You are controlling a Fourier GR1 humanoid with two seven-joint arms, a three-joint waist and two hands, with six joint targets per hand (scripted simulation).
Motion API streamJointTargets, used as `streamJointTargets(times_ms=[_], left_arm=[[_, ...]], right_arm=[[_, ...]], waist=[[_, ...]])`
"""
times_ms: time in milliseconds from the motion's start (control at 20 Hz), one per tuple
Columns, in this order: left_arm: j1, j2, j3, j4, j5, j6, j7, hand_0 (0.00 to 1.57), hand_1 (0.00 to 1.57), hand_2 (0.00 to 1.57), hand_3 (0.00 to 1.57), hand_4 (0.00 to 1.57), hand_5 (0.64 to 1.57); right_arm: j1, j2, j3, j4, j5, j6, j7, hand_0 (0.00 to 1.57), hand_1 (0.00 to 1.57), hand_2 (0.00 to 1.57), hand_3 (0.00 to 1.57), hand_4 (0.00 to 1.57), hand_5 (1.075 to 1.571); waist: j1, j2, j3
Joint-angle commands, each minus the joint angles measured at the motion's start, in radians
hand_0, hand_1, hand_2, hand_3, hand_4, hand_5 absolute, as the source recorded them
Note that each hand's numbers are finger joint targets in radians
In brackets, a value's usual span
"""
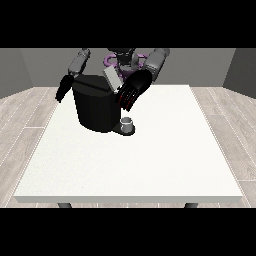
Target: Insert the coffee pod into the coffee machine and close the lid
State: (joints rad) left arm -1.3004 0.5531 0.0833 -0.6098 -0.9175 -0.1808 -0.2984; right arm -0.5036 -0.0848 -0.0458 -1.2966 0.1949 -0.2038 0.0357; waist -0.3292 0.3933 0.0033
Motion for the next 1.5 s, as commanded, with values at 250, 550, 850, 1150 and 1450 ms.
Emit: streamJointTargets(times_ms=[250,550,850,1150,1450], left_arm=[[0.105,-0.112,-0.015,-0.011,0.005,-0.011,0.063,0.0,0.0,0.0,0.06,0.0,1.571],[0.245,-0.171,-0.024,-0.026,0.044,-0.077,0.018,0.0,0.0,0.18,0.0,0.0,1.571],[0.417,-0.383,0.227,-0.015,0.361,-0.048,-0.036,0.0,0.0,0.0,0.0,0.42,1.571],[0.627,-0.508,0.309,0.025,0.488,-0.086,-0.08,0.0,0.0,0.0,0.0,0.39,1.571],[0.748,-0.504,0.298,0.009,0.498,-0.105,-0.053,0.0,0.0,0.0,0.0,0.44,1.571]], right_arm=[[0.104,0.012,-0.021,0.077,-0.014,-0.005,-0.049,0.0,0.0,0.0,0.0,0.0,1.571],[0.237,0.03,-0.022,0.105,-0.037,0.013,-0.058,0.0,0.0,0.0,0.0,0.0,1.571],[0.33,0.014,-0.053,0.1,-0.059,0.017,-0.098,0.0,0.0,0.0,0.0,0.0,1.571],[0.34,0.015,-0.049,0.047,-0.12,0.096,-0.068,0.0,0.0,0.0,0.0,0.0,1.571],[0.32,-0.007,0.012,-0.042,-0.123,0.179,-0.016,0.0,0.0,0.0,0.0,0.06,1.571]], waist=[[0.101,-0.155,-0.0027],[0.18,-0.323,-0.0032],[0.275,-0.474,-0.0057],[0.381,-0.64,-0.0045],[0.406,-0.719,-0.0036]])
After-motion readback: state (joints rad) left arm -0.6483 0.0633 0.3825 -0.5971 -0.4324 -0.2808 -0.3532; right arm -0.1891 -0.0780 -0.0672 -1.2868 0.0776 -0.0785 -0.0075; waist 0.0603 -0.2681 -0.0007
